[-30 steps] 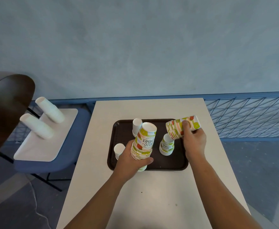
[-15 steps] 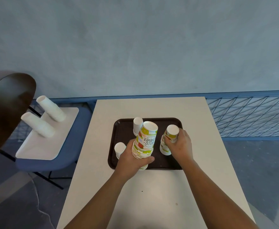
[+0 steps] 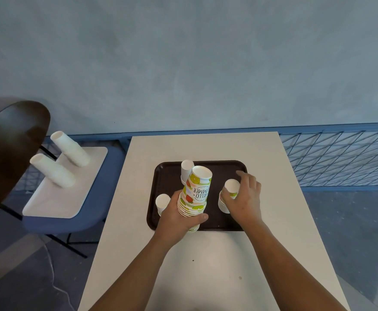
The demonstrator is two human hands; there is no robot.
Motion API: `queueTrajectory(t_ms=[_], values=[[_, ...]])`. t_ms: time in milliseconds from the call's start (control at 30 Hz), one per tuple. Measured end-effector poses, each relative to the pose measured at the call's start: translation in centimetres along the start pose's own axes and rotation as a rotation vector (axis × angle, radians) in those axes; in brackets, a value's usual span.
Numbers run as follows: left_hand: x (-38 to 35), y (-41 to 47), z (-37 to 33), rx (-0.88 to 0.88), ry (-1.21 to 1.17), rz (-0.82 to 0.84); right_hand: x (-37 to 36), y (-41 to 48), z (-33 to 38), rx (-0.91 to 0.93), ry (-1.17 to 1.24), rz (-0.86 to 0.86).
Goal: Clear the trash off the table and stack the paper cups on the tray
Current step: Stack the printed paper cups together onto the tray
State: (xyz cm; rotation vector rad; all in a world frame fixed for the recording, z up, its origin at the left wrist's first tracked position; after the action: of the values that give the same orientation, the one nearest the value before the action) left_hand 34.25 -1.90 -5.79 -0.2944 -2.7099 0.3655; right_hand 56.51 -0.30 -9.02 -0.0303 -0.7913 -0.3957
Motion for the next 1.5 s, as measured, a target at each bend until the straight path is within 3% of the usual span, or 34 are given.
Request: queueTrajectory(t_ms=[67, 133, 300, 400, 833, 1067, 1333, 1500], values=[[-0.1, 0.0, 0.0, -0.006, 0.002, 0.000, 1.0, -0.3, 1.7, 0.055, 0.067, -0.092], [-0.2, 0.0, 0.1, -0.010, 0.006, 0.004, 2.0, -0.6, 3.4, 0.070, 0.202, -0.073], [-0.5, 0.1, 0.1, -0.019, 0.006, 0.016, 3.4, -1.5, 6.9, 0.081, 0.482, 0.333], [-0.7, 0.0, -0.1, -0.031, 0.001, 0.037, 3.0, -2.0, 7.6, 0.077, 0.486, 0.425], [-0.3, -0.1, -0.1, -0.017, 0.038, 0.089, 3.5, -1.8, 8.8, 0.127, 0.441, 0.444], [-0.3, -0.1, -0.2, -0.010, 0.050, 0.083, 4.0, -1.6, 9.2, 0.152, 0.429, 0.348], [-0.5, 0.2, -0.3, 0.005, 0.107, 0.073, 4.4, -1.2, 8.8, 0.123, 0.419, 0.274], [-0.4, 0.1, -0.3, 0.033, 0.136, 0.058, 5.1, -0.6, 8.6, -0.019, 0.596, 0.206]])
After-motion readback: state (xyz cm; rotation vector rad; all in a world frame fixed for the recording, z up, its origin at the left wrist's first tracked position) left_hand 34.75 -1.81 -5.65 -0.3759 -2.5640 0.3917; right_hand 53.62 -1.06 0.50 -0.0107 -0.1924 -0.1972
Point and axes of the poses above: each hand's wrist, its own y-axis towards the middle knuckle, its own x-axis out of the back of the hand, z = x × y, the point moved 1 cm from there along y, towards the middle knuckle, and after that the axes turned 2 degrees about z, right-handed, at the moved point
